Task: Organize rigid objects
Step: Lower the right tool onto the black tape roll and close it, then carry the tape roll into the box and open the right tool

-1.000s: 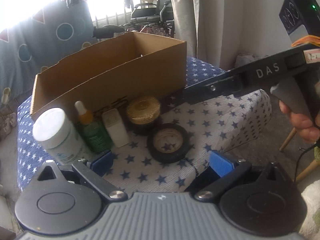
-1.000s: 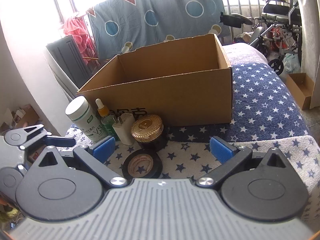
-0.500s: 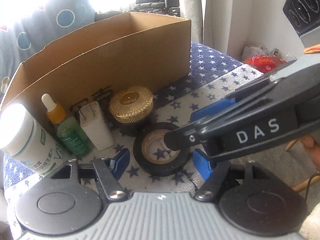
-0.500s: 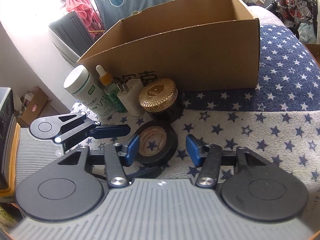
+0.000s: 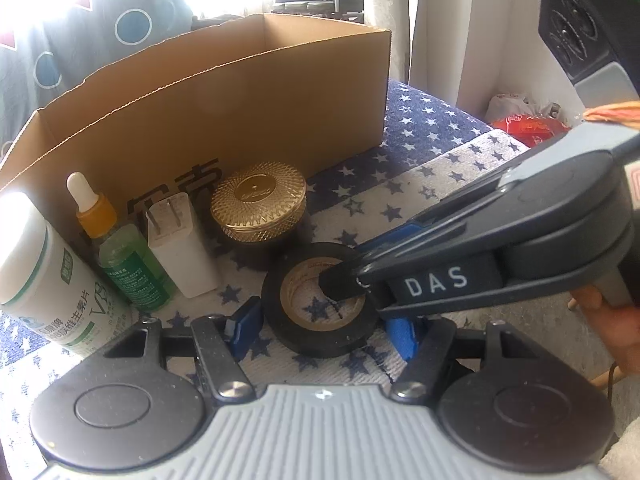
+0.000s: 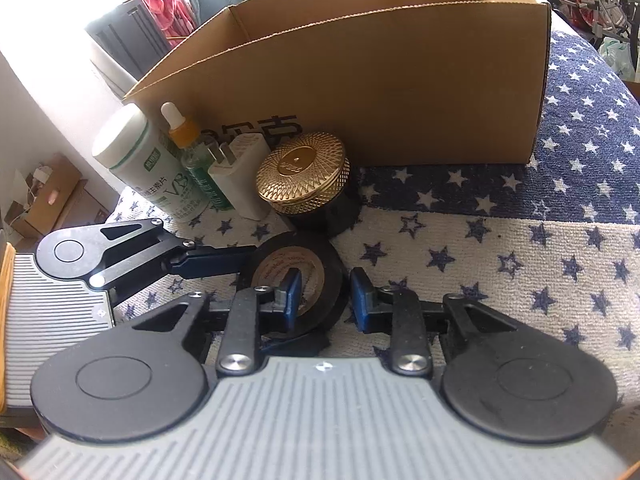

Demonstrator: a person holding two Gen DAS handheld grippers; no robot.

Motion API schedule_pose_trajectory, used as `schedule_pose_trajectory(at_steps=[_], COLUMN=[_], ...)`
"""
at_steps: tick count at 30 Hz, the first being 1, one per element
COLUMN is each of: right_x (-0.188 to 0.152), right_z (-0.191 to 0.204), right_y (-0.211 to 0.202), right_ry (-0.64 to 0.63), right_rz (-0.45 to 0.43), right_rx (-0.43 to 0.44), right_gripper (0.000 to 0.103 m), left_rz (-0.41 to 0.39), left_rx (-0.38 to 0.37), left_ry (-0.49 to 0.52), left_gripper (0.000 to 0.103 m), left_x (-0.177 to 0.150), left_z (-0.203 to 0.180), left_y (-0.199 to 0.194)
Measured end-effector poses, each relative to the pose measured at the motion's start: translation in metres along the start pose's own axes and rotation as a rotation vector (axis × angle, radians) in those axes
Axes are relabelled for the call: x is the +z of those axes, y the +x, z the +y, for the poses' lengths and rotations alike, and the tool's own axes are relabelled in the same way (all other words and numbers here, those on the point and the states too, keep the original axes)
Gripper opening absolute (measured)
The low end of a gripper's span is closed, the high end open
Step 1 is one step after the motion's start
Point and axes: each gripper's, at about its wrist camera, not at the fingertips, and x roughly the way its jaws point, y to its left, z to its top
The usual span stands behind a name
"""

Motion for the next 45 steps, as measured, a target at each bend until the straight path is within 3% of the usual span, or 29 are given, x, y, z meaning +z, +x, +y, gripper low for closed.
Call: schedule_pose_trajectory(at_steps=[15,28,33,36,39,45], right_x=[-0.006,0.003,0.036,0.073,0.117,0.212], right_z=[0.014,0.042,0.059,0.065,0.064,0.037], right_y=[-0.03,-0.096,-0.12,-0.126,-0.12,-0.065], right_ry=[-0.017,-0.1,-0.184,-0.237,-0.277,-0.235], right_rz=[-0.05,-0.203,-0.266,-0.273,-0.239,-0.076], right_rx=[-0.039,-0.05,-0.038,-0.012,0.006,0.063], right_gripper=[0.02,0.02,0.021,0.021,0.021,0.021], left_rz=[-0.058,-0.206,-0.255,-0.254,-0.23,-0.066], left_rx=[0.009,0.076,0.114,0.134,0.113,0.051], left_ry=[0.011,0.016,-0.014,-0.032,-0.074,-0.169], left_gripper=[0.067,0.067,0.067,0.067,0.067,0.067], left_x=[-0.003,0.017,0.048,0.077,0.108,0.169], left_z=[-0.014,-0.024,-0.006,0.013,0.04,0.106], left_y=[-0.028,-0.09,-0.114,-0.12,-0.113,-0.056])
